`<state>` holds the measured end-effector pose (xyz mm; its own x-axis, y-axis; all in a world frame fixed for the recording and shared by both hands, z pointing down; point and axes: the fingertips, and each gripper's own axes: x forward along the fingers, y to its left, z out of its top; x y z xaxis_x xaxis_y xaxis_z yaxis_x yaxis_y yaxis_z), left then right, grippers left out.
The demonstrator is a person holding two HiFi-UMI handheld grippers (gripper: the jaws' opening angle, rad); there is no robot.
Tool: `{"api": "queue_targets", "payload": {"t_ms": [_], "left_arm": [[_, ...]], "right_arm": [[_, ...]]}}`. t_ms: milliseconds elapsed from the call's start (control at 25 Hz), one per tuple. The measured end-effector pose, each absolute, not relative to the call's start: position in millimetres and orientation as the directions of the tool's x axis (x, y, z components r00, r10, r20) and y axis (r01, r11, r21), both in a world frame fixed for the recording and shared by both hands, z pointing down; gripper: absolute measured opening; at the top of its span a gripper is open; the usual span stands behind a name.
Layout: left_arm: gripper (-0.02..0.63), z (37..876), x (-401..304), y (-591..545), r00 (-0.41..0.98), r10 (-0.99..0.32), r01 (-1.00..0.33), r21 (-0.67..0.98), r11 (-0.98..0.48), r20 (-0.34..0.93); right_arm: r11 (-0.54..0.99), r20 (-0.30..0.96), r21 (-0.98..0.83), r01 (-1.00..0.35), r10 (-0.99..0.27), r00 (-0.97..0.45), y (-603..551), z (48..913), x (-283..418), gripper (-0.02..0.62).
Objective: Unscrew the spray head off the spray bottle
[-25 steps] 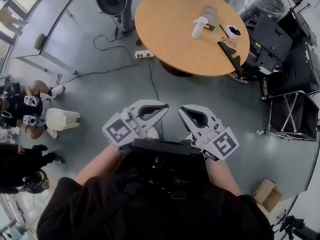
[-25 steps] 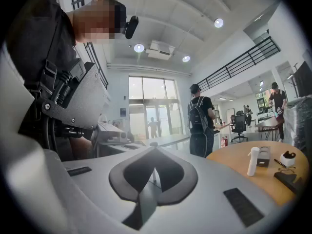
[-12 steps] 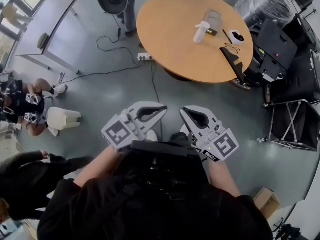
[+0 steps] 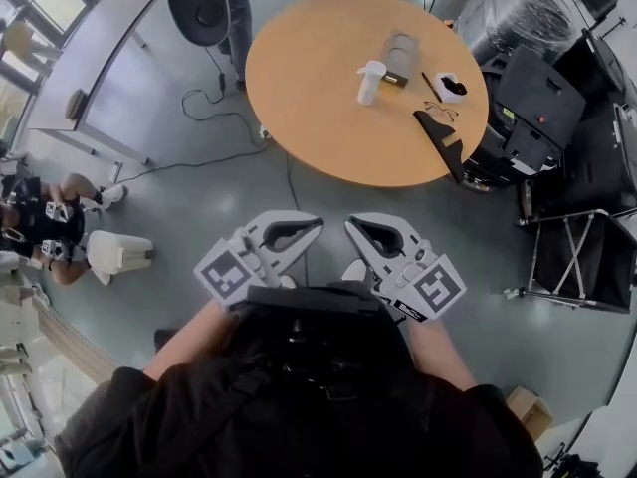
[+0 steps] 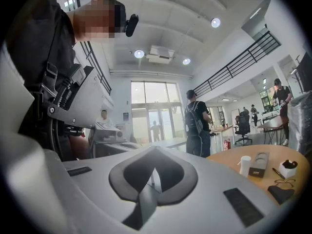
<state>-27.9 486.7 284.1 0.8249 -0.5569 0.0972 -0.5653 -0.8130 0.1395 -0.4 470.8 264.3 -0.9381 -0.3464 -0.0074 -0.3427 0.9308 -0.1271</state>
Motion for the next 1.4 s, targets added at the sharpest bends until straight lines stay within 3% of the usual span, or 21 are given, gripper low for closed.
{"api": "queue_targets", "payload": {"t_ms": [800,1040,1400], "left_arm": [[0.002,281.8,132.3,387.4,0.777,-0.620,-0.630,0.141,-0.764,0.108],[0.002,291.5,137.3,368.0,0.764,-0.633,-0.645,0.143,-0.750,0.124],[0.002,293.8,93.0,325.6,0.796,-0.592,-0.605,0.140,-0.784,0.126]], "right_arm": [[0.957,-0.017,-0.146,-0.251,-0.256,-0.966,374.1,270.2,155.2,0.001],[0.954,-0.004,-0.171,-0.244,-0.248,-0.969,354.0,286.3,160.3,0.002],[0.939,0.026,-0.175,-0.295,-0.295,-0.955,312.9,289.1,114.8,0.001]]}}
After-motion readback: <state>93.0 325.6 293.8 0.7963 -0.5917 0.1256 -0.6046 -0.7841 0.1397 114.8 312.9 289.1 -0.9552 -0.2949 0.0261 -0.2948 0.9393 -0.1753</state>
